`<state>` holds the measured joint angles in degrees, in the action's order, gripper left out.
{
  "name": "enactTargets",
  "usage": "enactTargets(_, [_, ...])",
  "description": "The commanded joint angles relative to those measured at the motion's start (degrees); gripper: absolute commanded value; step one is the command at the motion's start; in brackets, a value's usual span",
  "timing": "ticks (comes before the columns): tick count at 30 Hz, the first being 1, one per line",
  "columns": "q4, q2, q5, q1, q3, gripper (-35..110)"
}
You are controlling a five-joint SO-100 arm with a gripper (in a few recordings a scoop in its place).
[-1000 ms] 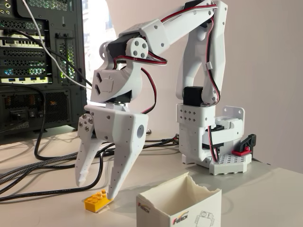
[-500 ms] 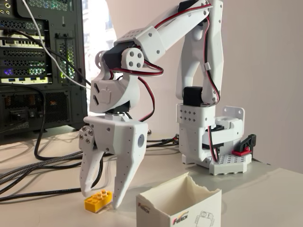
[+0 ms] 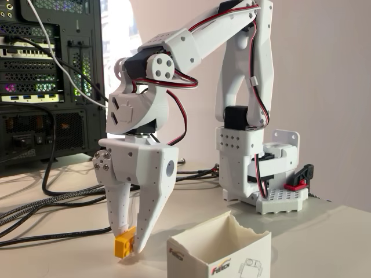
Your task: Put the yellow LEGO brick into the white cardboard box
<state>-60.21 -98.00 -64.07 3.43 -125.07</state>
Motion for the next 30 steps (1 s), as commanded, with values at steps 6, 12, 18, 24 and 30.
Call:
enactTargets(6, [-9.8, -6.2, 5.5, 1.1, 10.6, -9])
enactTargets(12, [-18.7, -12.6, 16.6, -0.3, 17.6, -9])
enactTargets(18, [-25.8, -18.8, 26.0, -3.7, 23.0, -9])
enactTargets(24, [-27.0, -21.6, 29.3, -11.5, 24.8, -9])
enactTargets(30, [-24.4, -21.8, 29.9, -21.4, 25.6, -9])
